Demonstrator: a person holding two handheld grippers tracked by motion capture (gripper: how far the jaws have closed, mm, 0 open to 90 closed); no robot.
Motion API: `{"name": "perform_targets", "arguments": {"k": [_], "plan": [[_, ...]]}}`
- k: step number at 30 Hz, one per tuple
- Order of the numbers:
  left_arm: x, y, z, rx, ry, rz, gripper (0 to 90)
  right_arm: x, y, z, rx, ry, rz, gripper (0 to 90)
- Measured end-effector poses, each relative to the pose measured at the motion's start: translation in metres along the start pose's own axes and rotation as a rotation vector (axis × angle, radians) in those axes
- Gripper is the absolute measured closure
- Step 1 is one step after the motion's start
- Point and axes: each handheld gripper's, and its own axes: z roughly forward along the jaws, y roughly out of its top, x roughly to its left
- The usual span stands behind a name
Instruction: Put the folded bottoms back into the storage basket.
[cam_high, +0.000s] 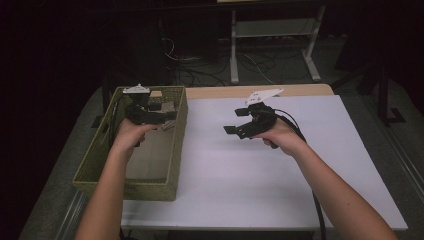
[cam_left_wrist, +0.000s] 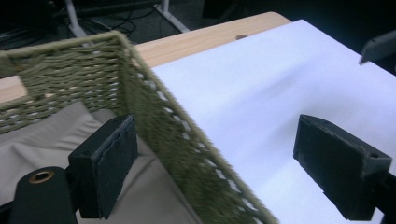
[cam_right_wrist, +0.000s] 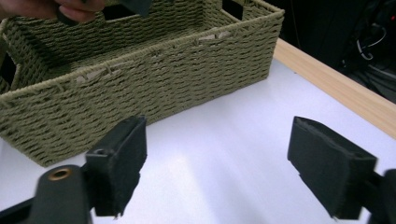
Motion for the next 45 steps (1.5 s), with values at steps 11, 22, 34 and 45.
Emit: {"name": "perform_targets", "arguments": {"k": [11, 22, 34, 45], "plan": [[-0.033, -0.008, -0.001, -0.001, -0.044, 0.05, 2.8, -0.005, -0.031, -0.028, -0.02, -0.064, 0.039, 9.9], [-0.054, -0.028, -0.008, -0.046, -0.099, 0.059, 0.2, -0.009, -0.053, -0.06, -0.018, -0.121, 0.089, 0.0], [-0.074, -0.043, -0.023, -0.056, -0.161, 0.092, 0.2, 0.0, -0.078, -0.093, -0.011, -0.157, 0.084, 0.0], [-0.091, -0.057, -0.032, -0.067, -0.179, 0.14, 0.3, 0.002, -0.099, -0.126, -0.023, -0.184, 0.11, 0.0]]}}
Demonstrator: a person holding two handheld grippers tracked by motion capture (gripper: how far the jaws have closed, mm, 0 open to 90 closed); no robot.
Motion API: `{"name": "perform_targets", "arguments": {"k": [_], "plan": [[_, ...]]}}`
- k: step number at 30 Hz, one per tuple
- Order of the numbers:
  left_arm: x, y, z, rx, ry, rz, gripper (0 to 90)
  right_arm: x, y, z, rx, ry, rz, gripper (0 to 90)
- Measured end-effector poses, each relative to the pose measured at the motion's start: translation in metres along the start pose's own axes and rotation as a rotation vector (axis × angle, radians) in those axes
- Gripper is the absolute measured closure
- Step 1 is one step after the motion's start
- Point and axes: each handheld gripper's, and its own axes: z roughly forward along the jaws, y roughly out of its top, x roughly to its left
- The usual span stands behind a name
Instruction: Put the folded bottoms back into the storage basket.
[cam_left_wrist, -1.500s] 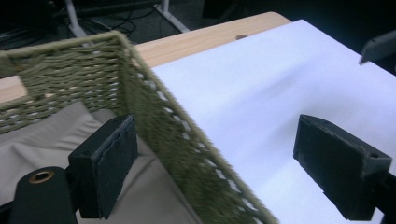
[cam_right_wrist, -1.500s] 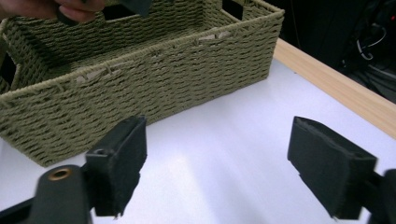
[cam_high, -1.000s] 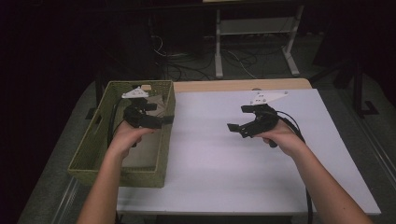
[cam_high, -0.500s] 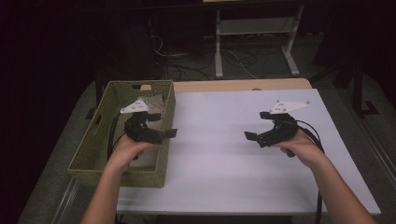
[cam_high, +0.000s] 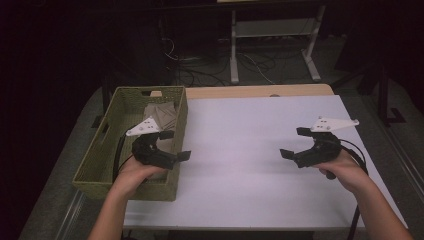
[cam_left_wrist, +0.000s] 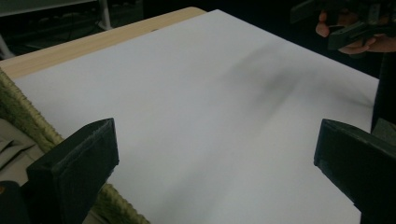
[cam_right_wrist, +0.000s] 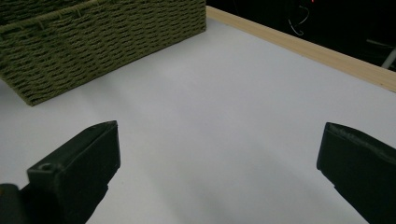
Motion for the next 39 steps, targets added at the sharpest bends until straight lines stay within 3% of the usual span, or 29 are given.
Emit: {"name": "perform_targets", "arguments": {"k": [5, 18, 28, 39], "plan": [[-0.002, -0.004, -0.008, -0.037, 0.0, -0.005, 0.5, -0.002, -0.008, -0.012, -0.001, -0.008, 0.009, 0.0], [-0.003, -0.005, -0.007, -0.025, -0.019, 0.025, 0.6, -0.008, -0.028, -0.036, -0.009, -0.022, 0.02, 0.0], [-0.004, -0.005, -0.006, -0.018, -0.025, 0.029, 1.0, -0.007, -0.042, -0.04, -0.009, 0.004, 0.018, 0.0], [-0.003, -0.005, -0.005, -0.018, -0.028, 0.021, 1.0, -0.006, -0.043, -0.038, -0.004, 0.013, 0.022, 0.0]]}}
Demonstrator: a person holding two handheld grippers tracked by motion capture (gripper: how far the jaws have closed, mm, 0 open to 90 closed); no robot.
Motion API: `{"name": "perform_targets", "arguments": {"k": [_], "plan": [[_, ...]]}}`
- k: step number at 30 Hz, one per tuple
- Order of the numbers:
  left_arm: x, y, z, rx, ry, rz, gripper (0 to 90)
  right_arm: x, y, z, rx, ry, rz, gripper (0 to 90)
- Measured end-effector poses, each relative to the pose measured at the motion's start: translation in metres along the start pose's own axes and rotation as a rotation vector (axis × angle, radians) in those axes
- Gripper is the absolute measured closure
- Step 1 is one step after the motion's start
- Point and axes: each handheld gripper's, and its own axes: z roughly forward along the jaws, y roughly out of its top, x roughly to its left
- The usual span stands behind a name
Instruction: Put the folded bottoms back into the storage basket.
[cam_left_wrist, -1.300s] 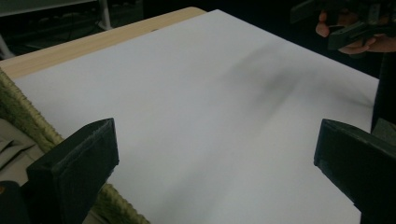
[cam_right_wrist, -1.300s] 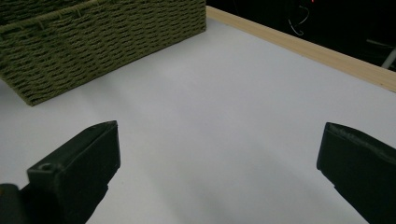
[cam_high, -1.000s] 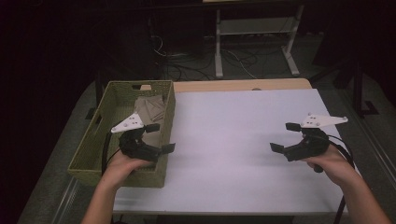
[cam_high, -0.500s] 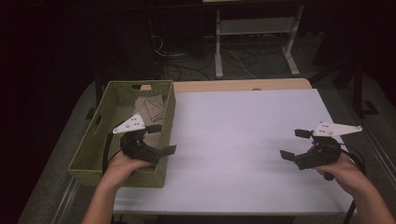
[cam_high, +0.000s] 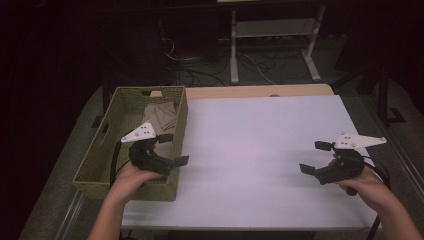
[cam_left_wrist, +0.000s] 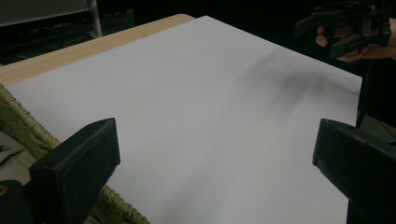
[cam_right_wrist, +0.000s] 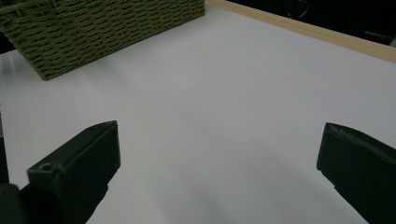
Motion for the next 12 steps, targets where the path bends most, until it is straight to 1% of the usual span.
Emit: {"name": "perform_targets", "arguments": {"k": [12], "plan": [[0.0, 0.0001, 0.0, 0.0, 0.002, -0.002, 1.0, 0.0004, -0.0007, 0.0009, 0.005, 0.007, -0.001, 0.0]]}}
